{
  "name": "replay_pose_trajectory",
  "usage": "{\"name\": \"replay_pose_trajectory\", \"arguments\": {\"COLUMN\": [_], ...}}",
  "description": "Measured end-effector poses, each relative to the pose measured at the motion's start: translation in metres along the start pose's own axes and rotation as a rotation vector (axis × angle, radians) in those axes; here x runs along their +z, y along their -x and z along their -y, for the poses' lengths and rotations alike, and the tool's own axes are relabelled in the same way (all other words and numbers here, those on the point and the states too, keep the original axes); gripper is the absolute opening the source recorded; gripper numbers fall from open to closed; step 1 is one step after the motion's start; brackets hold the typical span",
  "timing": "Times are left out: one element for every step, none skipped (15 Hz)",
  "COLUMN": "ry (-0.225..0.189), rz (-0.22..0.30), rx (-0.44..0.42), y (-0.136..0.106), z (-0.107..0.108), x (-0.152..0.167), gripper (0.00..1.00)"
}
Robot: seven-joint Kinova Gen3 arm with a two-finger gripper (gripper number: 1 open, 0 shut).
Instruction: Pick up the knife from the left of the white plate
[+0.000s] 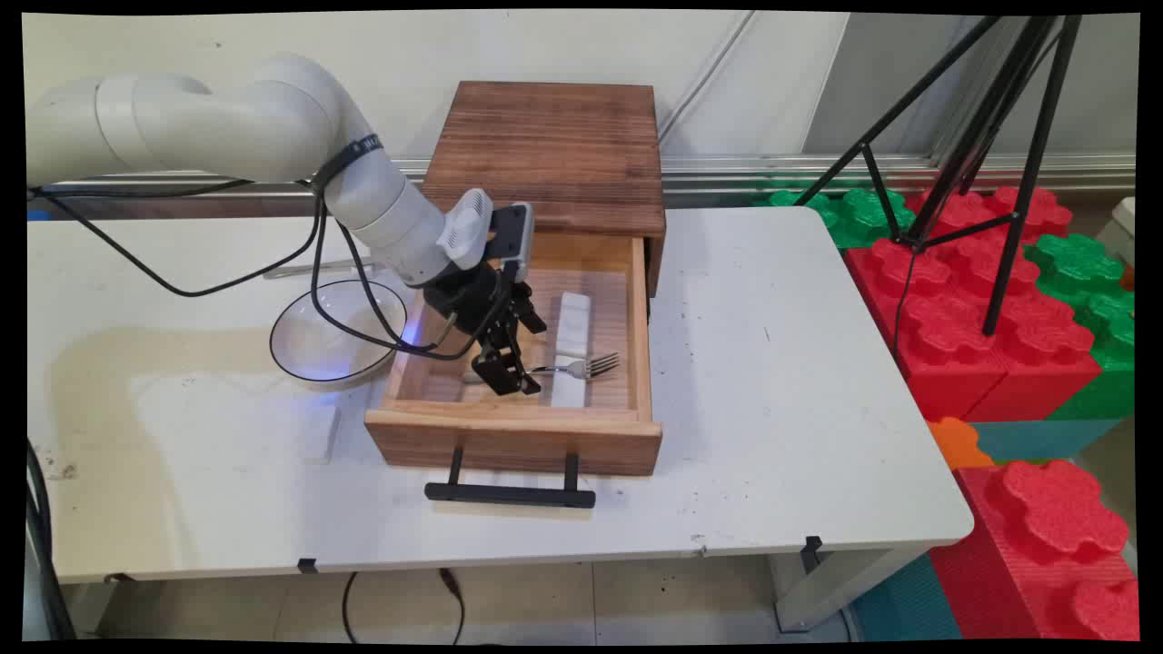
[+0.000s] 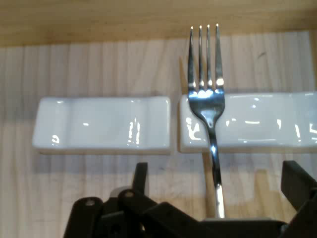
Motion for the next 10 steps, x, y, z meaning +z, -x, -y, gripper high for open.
{"name": "replay_pose_trajectory", "arguments": {"ry": [-0.003, -0.005, -0.008, -0.01, -0.014, -0.015, -0.019, -0.022, -0.025, -0.027], "rz": [-0.006, -0.011, -0.016, -0.02, -0.026, -0.029, -0.035, -0.042, -0.049, -0.053], "rx": [0.001, 0.001, 0.002, 0.004, 0.007, 0.01, 0.014, 0.017, 0.021, 0.022], "y": [-0.001, -0.002, -0.003, -0.003, -0.004, -0.004, -0.004, -0.003, -0.002, -0.001], "z": [0.0, 0.0, 0.001, 0.001, 0.001, 0.002, 0.002, 0.002, 0.002, 0.002], "x": [-0.003, -0.006, -0.01, -0.013, -0.019, -0.023, -0.031, -0.04, -0.05, -0.058], "gripper": [1.0, 1.0, 1.0, 1.0, 1.0, 1.0, 1.0, 1.0, 1.0, 1.0]}}
